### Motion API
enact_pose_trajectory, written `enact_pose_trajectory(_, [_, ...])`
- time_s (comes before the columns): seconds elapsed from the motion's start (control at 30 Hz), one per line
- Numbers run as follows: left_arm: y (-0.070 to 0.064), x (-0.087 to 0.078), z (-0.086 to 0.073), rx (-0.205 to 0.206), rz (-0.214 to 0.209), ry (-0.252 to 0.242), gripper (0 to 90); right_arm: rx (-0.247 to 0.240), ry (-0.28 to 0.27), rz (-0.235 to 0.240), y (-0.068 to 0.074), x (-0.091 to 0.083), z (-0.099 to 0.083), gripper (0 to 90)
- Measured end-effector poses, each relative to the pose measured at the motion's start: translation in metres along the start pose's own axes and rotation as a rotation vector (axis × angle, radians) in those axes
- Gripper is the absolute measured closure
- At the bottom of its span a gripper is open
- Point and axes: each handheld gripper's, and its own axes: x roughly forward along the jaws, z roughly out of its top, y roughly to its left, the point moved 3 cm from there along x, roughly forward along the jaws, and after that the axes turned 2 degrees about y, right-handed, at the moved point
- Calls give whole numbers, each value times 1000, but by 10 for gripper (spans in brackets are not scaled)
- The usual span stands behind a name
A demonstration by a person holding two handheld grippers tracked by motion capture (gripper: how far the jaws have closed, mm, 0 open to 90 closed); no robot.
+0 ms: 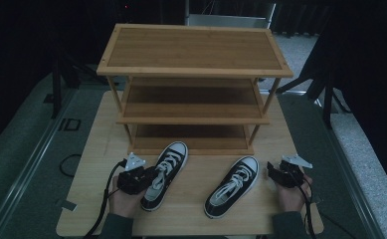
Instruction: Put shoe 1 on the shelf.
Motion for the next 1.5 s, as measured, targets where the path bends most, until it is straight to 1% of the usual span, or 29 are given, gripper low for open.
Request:
enact_pose_trajectory(0.2, [0, 5, -1, 11, -1, 23, 787, -2, 2, 1, 0, 0, 0, 425])
enact_pose_trajectory(0.23, [0, 5, -1, 14, 3, 28, 787, -1, 4, 1, 0, 0, -1, 425])
enact_pose_trajectory(0.27, [0, 7, -2, 18, 18, 41, 787, -1, 4, 1, 0, 0, -1, 425])
enact_pose_trajectory(0.33, [1, 9, -2, 17, 32, 49, 802, -1, 3, 1, 0, 0, -1, 425])
enact_pose_trajectory(0.5, [4, 9, -3, -3, 14, 38, 838, -4, 2, 1, 0, 0, 0, 425])
enact_pose_trajectory(0.63, [4, 11, -3, -7, 11, 38, 838, -6, 2, 4, 1, 0, -1, 425])
enact_pose_trajectory(0.77, [6, 13, -2, -25, -4, 31, 835, -7, 4, 3, 1, 0, -1, 425])
enact_pose_trajectory(0.8, [7, 13, -1, -32, -10, 28, 838, -8, 4, 3, 1, 0, -1, 425])
enact_pose_trajectory(0.87, [9, 14, -1, -52, -35, 28, 859, -8, 4, 3, 1, 1, -1, 425])
enact_pose_trajectory(1.07, [18, 12, -2, -154, -125, 12, 875, -9, 4, 2, 1, 1, -1, 425])
enact_pose_trajectory(1.17, [20, 12, -2, -194, -156, -3, 877, -8, 5, 2, 1, 1, -1, 425])
enact_pose_trajectory(1.37, [20, 10, 0, -244, -195, -35, 879, -7, 4, 1, 1, 1, -1, 425])
enact_pose_trajectory(1.47, [20, 7, 1, -258, -218, -46, 879, -6, 4, 1, 0, 1, -1, 425])
enact_pose_trajectory(1.5, [20, 7, 1, -258, -218, -46, 879, -6, 4, 1, 0, 1, -1, 425])
